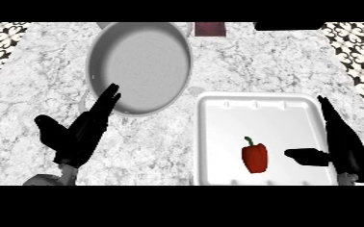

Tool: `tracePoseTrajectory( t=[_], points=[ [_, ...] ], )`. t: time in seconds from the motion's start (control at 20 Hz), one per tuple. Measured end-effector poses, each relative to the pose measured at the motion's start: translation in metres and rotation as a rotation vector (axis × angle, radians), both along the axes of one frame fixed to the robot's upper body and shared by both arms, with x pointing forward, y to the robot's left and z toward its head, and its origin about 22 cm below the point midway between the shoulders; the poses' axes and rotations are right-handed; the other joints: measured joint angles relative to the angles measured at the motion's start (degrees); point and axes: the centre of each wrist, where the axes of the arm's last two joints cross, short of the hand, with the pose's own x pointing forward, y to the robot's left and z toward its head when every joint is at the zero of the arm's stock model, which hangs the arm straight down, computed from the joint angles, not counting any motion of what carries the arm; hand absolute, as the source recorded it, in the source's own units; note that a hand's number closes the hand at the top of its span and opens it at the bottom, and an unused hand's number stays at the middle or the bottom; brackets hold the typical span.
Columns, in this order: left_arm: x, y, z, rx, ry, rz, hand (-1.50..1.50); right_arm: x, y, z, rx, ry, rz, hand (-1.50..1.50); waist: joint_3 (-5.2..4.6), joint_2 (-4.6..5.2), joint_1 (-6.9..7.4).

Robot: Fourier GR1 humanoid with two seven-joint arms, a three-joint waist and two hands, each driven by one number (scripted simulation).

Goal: Pick the bell pepper from the tray and place it in the pot

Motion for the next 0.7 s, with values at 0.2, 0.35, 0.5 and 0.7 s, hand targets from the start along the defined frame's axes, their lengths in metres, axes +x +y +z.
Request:
tracePoseTrajectory(
  t=[0.2,0.35,0.5,0.7],
  points=[
    [-0.001,0.003,0.001,-0.014,0.005,-0.011,0.00,-0.005,0.028,0.053,0.005,0.064,-0.011,-1.50,-0.05,-0.05,-0.04],
    [-0.002,0.004,0.003,-0.018,0.004,-0.019,0.00,-0.014,0.045,0.085,0.038,0.118,0.000,-1.50,0.00,0.01,0.20],
    [-0.005,0.005,0.000,-0.020,0.005,-0.032,0.00,-0.020,0.057,0.110,0.068,0.124,0.014,-1.50,0.03,0.12,0.63],
    [-0.003,0.001,0.003,-0.022,-0.001,-0.040,0.00,-0.020,0.067,0.121,0.103,0.137,0.024,-1.50,0.10,0.25,1.04]
  ],
)
